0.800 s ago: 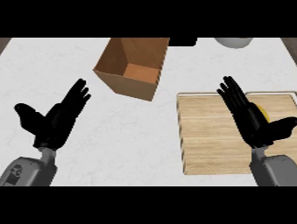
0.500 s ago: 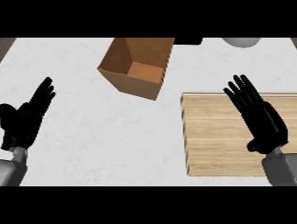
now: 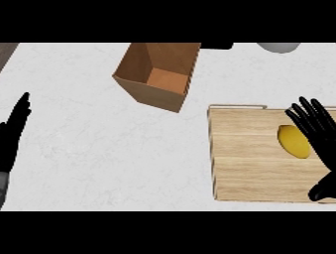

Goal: Pick the lemon from the tray and place it in the cardboard box

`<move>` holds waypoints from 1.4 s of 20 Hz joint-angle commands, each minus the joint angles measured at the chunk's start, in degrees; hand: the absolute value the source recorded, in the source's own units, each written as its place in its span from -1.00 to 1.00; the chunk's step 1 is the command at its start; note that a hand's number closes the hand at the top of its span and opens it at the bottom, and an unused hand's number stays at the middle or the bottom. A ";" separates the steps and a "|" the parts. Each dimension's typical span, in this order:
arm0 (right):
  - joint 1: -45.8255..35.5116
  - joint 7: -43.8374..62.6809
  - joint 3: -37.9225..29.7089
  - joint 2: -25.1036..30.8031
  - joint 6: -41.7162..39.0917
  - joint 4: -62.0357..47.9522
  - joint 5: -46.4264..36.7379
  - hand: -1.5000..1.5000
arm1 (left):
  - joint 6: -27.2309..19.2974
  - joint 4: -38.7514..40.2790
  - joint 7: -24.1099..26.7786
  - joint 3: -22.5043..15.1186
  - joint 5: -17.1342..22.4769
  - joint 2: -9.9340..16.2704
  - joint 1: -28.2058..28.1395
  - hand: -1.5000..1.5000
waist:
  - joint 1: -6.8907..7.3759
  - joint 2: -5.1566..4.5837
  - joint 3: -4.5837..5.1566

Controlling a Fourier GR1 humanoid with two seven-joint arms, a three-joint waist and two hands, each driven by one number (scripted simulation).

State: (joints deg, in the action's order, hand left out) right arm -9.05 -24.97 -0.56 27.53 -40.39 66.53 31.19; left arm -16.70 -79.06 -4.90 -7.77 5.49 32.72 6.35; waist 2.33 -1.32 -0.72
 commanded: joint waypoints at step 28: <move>-15.79 -31.23 20.49 19.07 3.33 -9.79 -39.76 -1.00 | -0.57 3.76 1.50 -0.85 -3.71 -1.71 3.31 0.00 | 2.62 -0.30 0.30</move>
State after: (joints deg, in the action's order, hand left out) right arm -22.66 -43.33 16.15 46.94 -30.80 61.56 -3.94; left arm -16.89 -75.46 -3.68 -8.27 2.19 31.92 9.65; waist 4.73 -1.67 -0.50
